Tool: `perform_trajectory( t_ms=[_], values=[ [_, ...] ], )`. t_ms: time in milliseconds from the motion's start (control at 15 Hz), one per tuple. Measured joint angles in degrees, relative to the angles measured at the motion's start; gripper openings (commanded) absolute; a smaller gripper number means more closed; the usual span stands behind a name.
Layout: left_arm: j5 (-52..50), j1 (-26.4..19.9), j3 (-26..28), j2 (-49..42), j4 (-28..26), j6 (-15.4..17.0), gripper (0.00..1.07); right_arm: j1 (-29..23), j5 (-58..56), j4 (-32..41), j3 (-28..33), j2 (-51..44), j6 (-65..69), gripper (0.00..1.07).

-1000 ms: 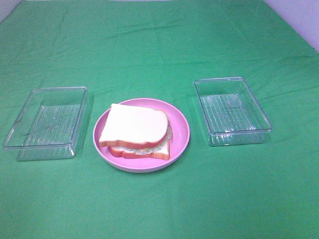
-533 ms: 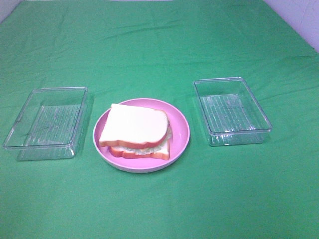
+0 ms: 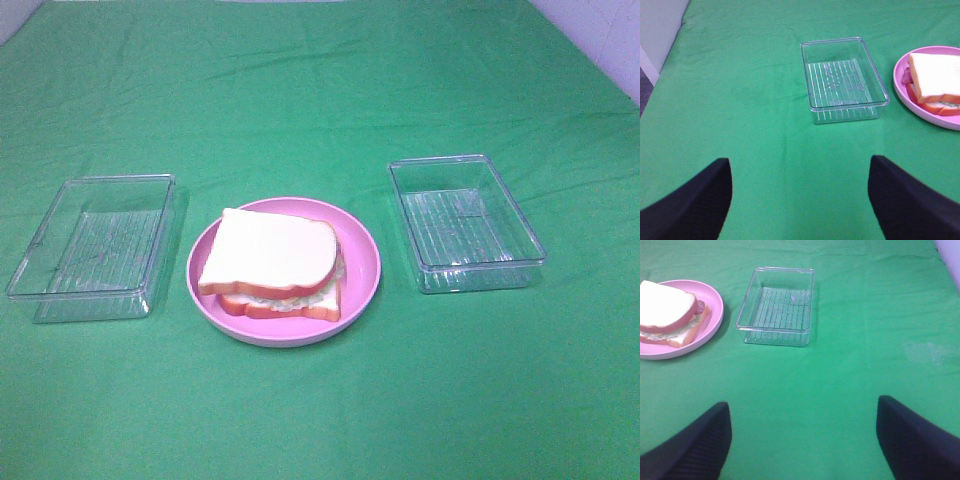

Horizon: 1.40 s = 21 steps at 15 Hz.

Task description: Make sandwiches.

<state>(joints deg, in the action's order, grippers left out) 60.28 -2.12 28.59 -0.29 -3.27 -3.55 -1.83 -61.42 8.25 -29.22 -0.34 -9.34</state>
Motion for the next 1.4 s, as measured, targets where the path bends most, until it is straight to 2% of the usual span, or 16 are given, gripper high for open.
perform_trajectory(
  t_ms=[267, 1400],
  values=[
    [0.0, 0.0, 0.0, 0.0, 0.0, 0.0, 0.73, 2.86, 0.0, 0.0, 0.0, 0.0, 0.0, 0.76],
    [0.0, 0.0, 0.0, 0.0, 0.0, 0.0, 0.73, 3.04, 0.0, 0.0, 0.0, 0.0, 0.0, 0.76]
  ],
)
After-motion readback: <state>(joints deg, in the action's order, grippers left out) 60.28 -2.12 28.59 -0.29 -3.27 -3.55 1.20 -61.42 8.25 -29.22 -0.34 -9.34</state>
